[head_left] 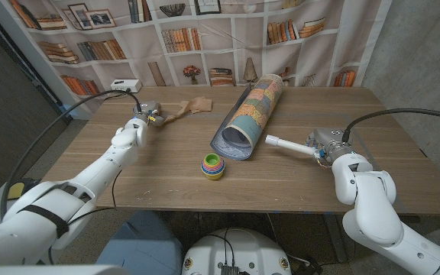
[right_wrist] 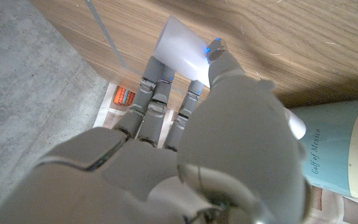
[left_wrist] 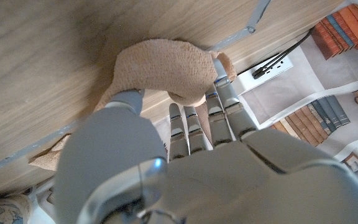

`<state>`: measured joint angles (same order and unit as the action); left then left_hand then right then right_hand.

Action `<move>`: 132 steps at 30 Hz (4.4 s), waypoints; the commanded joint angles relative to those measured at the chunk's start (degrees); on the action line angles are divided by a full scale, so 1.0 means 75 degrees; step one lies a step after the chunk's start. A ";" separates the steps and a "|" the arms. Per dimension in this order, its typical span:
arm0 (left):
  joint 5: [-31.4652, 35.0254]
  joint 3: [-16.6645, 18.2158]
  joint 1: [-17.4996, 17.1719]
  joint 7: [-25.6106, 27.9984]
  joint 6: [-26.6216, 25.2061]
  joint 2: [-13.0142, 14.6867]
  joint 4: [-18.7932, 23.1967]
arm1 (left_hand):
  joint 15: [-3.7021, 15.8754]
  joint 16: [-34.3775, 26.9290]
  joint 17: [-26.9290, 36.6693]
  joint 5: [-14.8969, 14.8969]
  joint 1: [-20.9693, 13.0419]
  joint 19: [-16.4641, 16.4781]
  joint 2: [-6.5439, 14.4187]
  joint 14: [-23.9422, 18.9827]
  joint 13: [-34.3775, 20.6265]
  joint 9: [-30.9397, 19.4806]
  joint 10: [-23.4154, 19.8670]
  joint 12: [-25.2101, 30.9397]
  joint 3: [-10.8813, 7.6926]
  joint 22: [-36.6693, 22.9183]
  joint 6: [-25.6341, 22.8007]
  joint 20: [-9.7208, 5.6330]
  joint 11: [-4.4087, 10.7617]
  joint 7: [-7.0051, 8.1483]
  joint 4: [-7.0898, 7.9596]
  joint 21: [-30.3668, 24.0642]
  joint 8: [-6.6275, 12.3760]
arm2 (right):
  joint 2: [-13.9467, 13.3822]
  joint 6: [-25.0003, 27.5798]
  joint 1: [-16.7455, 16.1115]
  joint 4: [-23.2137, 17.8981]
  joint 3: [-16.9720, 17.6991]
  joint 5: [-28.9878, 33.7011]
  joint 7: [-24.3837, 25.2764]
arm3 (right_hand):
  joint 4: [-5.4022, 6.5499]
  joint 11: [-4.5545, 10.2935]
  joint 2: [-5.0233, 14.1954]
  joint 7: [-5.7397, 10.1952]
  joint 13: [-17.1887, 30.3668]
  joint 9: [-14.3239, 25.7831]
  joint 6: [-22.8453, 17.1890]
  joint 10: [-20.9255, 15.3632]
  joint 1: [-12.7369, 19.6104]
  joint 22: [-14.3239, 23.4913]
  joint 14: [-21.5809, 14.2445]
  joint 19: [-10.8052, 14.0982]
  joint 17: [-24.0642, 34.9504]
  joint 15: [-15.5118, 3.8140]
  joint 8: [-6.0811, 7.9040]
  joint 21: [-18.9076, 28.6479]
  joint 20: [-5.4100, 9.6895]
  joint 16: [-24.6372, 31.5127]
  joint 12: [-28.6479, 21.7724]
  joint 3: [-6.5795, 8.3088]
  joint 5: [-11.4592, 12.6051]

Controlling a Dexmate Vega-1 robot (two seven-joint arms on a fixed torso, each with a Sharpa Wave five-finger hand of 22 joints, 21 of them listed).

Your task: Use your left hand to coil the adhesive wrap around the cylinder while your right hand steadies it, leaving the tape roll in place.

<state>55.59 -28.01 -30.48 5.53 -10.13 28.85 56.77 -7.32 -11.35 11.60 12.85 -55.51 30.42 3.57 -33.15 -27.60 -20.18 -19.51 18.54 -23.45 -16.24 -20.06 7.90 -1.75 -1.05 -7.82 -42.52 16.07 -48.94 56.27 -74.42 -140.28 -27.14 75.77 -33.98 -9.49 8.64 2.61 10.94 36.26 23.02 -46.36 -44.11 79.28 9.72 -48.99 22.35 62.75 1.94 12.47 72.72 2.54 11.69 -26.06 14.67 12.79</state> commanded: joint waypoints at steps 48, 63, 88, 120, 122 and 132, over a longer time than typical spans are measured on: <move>-0.0355 0.0882 -0.0906 0.1891 -0.0174 -0.0164 0.1254 | 0.2624 -0.0814 0.0432 0.0147 -0.3557 0.0856 0.0211 -0.3749 -0.1300 -0.1123 -0.3010 0.1869 -0.0858 0.0393 -0.3195 -0.1770 0.0855 0.0003 -0.0318 -0.3059 0.1478 | 0.0026 0.0136 -0.0314 -0.0202 0.0083 0.0236 0.0106 | 0.0050 0.0385 0.0052 0.0002 0.0100 0.0055 -0.0112 -0.0508 0.0016 0.0031 -0.1191 -0.0130 0.0006 -0.2096 0.0011 0.0128 0.0675 0.0034 0.0003 0.0928 0.0039; -0.1064 0.1725 -0.1591 0.2817 0.0425 -0.0119 0.2942 | 0.2693 -0.0816 0.0487 0.0169 -0.3629 0.0880 0.0106 -0.3941 -0.1466 -0.1256 -0.3019 0.1965 -0.0801 0.0478 -0.3150 -0.1885 0.0998 0.0210 -0.0320 -0.3341 0.1588 | 0.0042 0.0134 -0.0272 -0.0151 0.0054 0.0113 0.0233 | 0.0048 0.0391 0.0047 0.0002 0.0089 0.0059 -0.0102 -0.0525 0.0014 0.0030 -0.1188 -0.0150 0.0011 -0.2096 0.0002 0.0139 0.0669 0.0037 0.0031 0.0939 0.0038; -0.1922 0.2149 -0.1705 0.3615 0.1339 -0.0352 0.3047 | 0.2678 -0.0704 0.0534 0.0095 -0.3716 0.0512 0.0145 -0.3964 -0.1559 -0.1277 -0.2903 0.1951 -0.0759 0.0539 -0.2998 -0.1862 0.1007 0.0237 -0.0282 -0.3650 0.1572 | -0.0085 0.0179 -0.0296 -0.0190 0.0090 -0.0136 0.0511 | 0.0051 0.0386 0.0048 0.0001 0.0112 0.0066 -0.0101 -0.0535 0.0007 0.0031 -0.1188 -0.0177 0.0007 -0.2097 -0.0006 0.0167 0.0666 0.0037 0.0057 0.0952 0.0032; -0.3991 0.2518 -0.1474 0.3684 0.2588 -0.0881 0.2557 | 0.2620 -0.0696 0.0872 -0.0007 -0.3863 0.0105 0.0148 -0.3888 -0.1502 -0.1312 -0.2943 0.1899 -0.0810 0.0642 -0.3090 -0.1862 0.0973 0.0166 -0.0288 -0.3927 0.1671 | -0.0193 0.0688 -0.1225 -0.1013 0.0554 0.0368 0.1090 | 0.0050 0.0391 0.0037 -0.0009 0.0126 0.0075 -0.0108 -0.0535 0.0000 0.0031 -0.1191 -0.0192 0.0000 -0.2096 -0.0014 0.0211 0.0650 0.0036 0.0096 0.0963 0.0027; -0.4127 0.2535 -0.1438 0.3628 0.2610 -0.0915 0.2524 | 0.2621 -0.0693 0.0881 -0.0010 -0.3866 0.0096 0.0145 -0.3881 -0.1504 -0.1313 -0.2943 0.1899 -0.0812 0.0647 -0.3088 -0.1869 0.0974 0.0183 -0.0289 -0.3933 0.1672 | -0.0178 0.0642 -0.1258 -0.1047 0.0573 0.0353 0.1131 | 0.0051 0.0398 0.0040 -0.0005 0.0111 0.0076 -0.0106 -0.0542 0.0000 0.0031 -0.1193 -0.0193 -0.0004 -0.2096 -0.0015 0.0214 0.0650 0.0034 0.0105 0.0965 0.0027; -0.4474 0.2518 -0.1255 0.3500 0.2854 -0.0917 0.2368 | 0.2612 -0.0679 0.0968 -0.0038 -0.3877 0.0058 0.0141 -0.3852 -0.1487 -0.1318 -0.2951 0.1883 -0.0831 0.0688 -0.3077 -0.1868 0.0970 0.0194 -0.0275 -0.4004 0.1683 | -0.0138 0.0461 -0.1418 -0.1228 0.0649 0.0101 0.1524 | 0.0048 0.0393 0.0032 -0.0009 0.0128 0.0079 -0.0107 -0.0541 -0.0002 0.0031 -0.1191 -0.0200 -0.0003 -0.2097 -0.0017 0.0227 0.0652 0.0034 0.0110 0.0967 0.0026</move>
<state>25.42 -9.21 -41.17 32.96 9.29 22.32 75.77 8.01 -15.92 18.51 12.80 -84.08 31.30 4.73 -57.95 -38.74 -29.88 -41.44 32.78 -29.37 -11.02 -42.98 -6.15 5.63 0.41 -9.95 -72.11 28.40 -50.14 60.98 -83.57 -147.75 -23.04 77.90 -25.00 -10.89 8.55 2.22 10.94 37.08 23.56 -46.76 -44.83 79.23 9.73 -49.17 21.22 62.45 1.86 12.26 74.06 2.45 11.72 -25.18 16.07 12.80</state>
